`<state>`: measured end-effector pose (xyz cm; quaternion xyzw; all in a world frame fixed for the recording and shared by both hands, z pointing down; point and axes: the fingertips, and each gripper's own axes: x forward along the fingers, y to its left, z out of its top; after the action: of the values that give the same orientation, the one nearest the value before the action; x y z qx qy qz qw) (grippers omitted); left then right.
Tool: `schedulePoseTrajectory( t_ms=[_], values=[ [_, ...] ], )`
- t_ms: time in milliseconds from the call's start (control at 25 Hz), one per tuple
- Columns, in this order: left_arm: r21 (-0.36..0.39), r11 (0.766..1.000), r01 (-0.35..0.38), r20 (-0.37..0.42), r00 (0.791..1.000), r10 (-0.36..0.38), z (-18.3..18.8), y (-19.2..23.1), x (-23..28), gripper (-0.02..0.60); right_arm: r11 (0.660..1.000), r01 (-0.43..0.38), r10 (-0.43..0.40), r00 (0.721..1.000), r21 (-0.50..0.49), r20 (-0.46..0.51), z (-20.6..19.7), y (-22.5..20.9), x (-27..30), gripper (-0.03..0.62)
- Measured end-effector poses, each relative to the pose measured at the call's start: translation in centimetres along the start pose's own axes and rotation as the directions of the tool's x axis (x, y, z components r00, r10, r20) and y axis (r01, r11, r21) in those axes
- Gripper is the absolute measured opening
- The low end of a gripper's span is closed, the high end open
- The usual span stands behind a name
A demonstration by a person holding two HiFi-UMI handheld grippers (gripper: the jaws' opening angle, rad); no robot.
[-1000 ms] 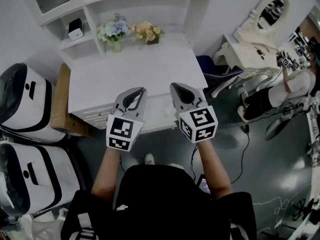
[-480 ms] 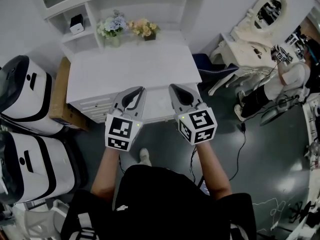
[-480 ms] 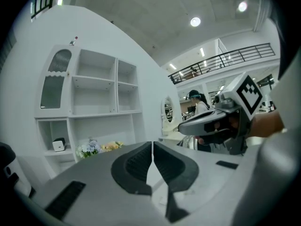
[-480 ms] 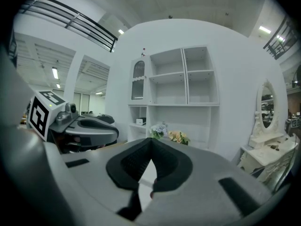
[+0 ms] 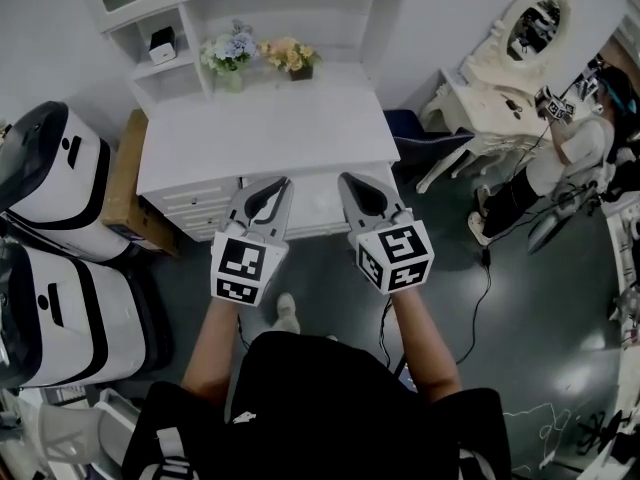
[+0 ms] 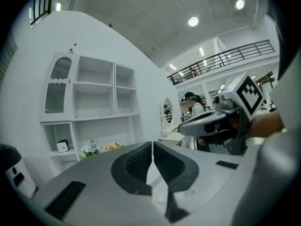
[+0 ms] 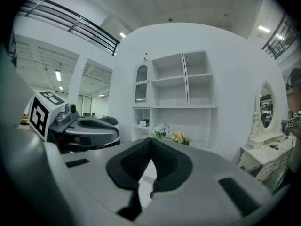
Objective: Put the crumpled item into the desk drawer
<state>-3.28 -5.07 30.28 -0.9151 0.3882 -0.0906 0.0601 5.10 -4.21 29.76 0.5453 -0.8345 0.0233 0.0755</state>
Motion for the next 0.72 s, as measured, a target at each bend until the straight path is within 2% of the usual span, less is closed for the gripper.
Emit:
schedulePoseTrajectory(
  t_ms=[720],
  values=[
    [0.004,0.999,-0.038,0.015,0.999,0.038,1.3,-3.7,-3.7,0.011,1.000,-0.017,0.018,1.000,-0.010,0.023,0.2,1.4,-5.3,-0.005]
  ],
)
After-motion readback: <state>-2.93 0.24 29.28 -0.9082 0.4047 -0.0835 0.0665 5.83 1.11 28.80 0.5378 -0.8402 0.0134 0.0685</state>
